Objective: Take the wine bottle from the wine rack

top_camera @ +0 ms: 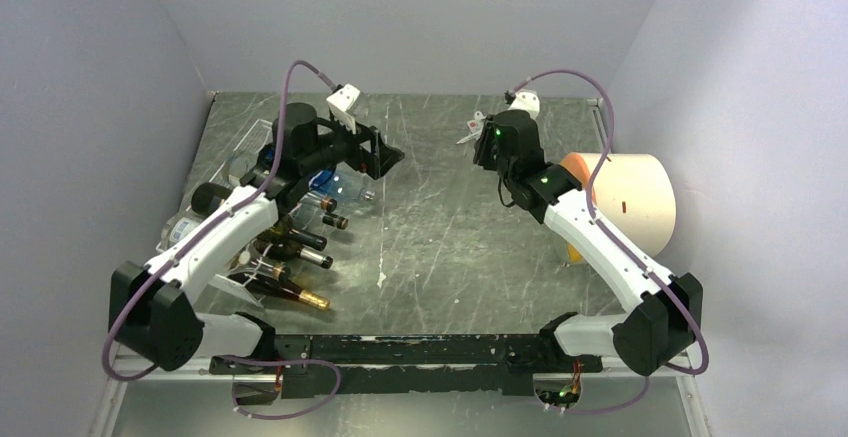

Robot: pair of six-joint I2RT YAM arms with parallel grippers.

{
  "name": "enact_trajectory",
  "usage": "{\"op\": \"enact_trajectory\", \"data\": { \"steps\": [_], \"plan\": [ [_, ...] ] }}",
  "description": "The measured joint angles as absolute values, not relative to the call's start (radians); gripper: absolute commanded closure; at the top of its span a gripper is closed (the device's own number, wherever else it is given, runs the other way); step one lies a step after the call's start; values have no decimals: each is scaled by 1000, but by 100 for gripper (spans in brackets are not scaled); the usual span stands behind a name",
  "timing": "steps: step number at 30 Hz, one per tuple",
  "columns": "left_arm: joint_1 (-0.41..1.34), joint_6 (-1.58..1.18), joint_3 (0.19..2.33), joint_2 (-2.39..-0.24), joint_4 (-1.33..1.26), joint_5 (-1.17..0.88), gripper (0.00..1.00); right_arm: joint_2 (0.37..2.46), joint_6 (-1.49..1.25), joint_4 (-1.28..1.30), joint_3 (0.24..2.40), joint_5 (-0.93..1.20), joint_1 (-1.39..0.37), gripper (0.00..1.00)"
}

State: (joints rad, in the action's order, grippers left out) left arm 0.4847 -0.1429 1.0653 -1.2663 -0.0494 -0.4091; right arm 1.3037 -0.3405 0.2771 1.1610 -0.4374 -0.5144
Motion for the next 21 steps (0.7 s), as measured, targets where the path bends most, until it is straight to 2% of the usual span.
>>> {"op": "enact_trajectory", "data": {
  "steps": [10,18,21],
  "plan": [
    [489,-68,980,-1078,-56,-279,3,1455,-97,-29,1144,-533,-511,100],
    [489,-29,957,-1025,-63,-232,4,1532,-38,-120,1144,-539,-504,100],
    [489,-21,957,-1028,-63,-228,4,1547,-31,-123,1144,-539,-503,88]
  ]
}}
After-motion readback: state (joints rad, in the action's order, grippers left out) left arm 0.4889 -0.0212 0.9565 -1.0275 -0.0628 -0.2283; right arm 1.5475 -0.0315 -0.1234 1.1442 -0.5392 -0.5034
